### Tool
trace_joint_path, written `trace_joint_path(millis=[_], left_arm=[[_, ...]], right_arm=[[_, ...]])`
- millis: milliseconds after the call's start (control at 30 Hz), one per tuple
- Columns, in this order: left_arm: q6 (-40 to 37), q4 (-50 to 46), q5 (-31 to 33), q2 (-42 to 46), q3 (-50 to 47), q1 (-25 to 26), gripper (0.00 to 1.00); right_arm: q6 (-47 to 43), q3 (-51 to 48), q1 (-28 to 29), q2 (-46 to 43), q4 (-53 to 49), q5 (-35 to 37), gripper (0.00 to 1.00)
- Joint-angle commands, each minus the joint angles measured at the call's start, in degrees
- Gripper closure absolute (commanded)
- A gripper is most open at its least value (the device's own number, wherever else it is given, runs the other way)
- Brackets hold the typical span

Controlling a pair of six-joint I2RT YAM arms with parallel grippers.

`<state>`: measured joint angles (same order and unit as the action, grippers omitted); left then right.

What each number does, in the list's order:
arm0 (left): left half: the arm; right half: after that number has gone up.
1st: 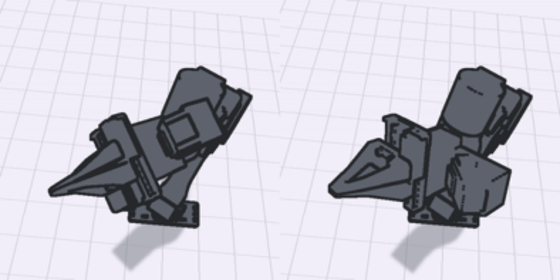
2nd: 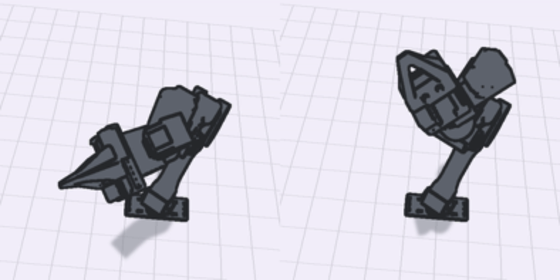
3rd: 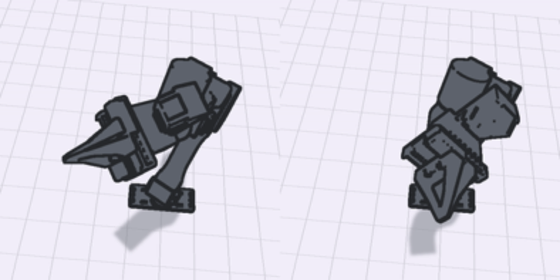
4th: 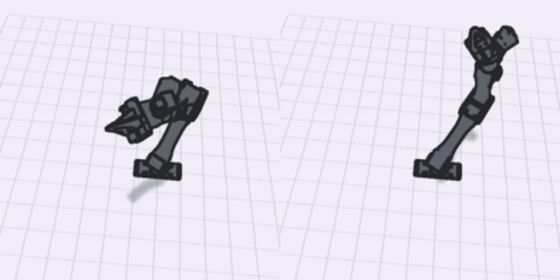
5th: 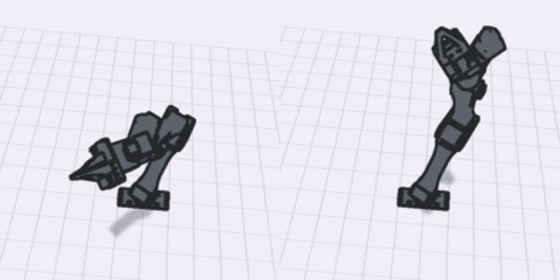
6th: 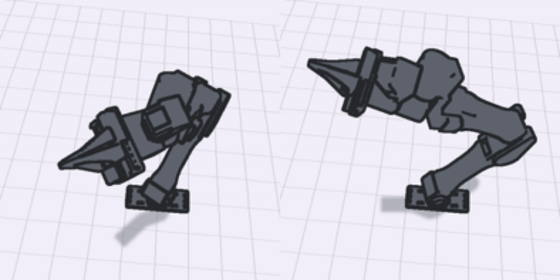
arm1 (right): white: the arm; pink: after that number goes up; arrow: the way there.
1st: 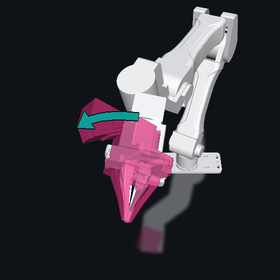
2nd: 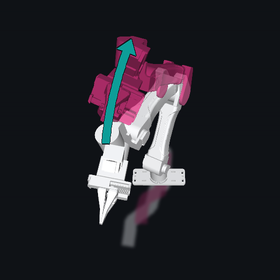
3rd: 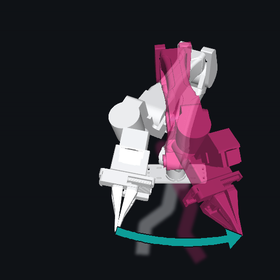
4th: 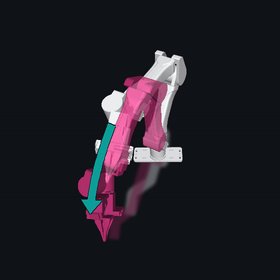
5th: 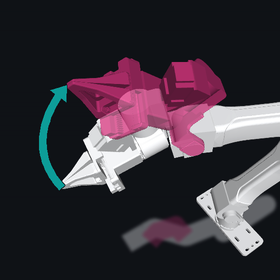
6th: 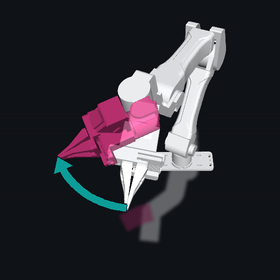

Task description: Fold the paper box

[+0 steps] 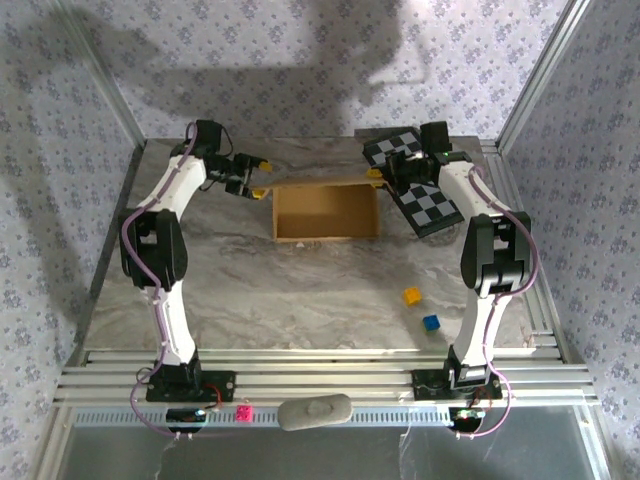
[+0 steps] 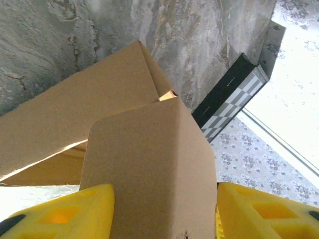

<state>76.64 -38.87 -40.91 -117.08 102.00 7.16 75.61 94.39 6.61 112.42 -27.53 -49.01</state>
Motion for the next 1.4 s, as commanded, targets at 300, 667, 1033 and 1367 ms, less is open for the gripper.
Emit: trace_joint_path(millis=[300, 667, 1033, 1367], left_arm=[[7.4, 5.5, -3.2, 2.8, 1.9, 3.2, 0.46], [9.7, 6.0, -3.4, 4.0, 2.9, 4.0, 0.51], [12.1, 4.6, -2.7, 4.8, 7.4, 4.4, 0.58], [11.0, 4.1, -1.5, 4.6, 6.2, 4.4, 0.86]], right_arm=[[1.9, -2.8, 1.0, -2.0, 2.9, -0.7, 1.0], [1.3, -2.7, 2.3, -1.9, 2.4, -0.1, 1.0], [-1.5, 6.4, 3.0, -0.7, -1.1, -0.3, 1.0], [-1.6, 3.1, 3.1, -1.8, 0.0, 0.3, 1.0]])
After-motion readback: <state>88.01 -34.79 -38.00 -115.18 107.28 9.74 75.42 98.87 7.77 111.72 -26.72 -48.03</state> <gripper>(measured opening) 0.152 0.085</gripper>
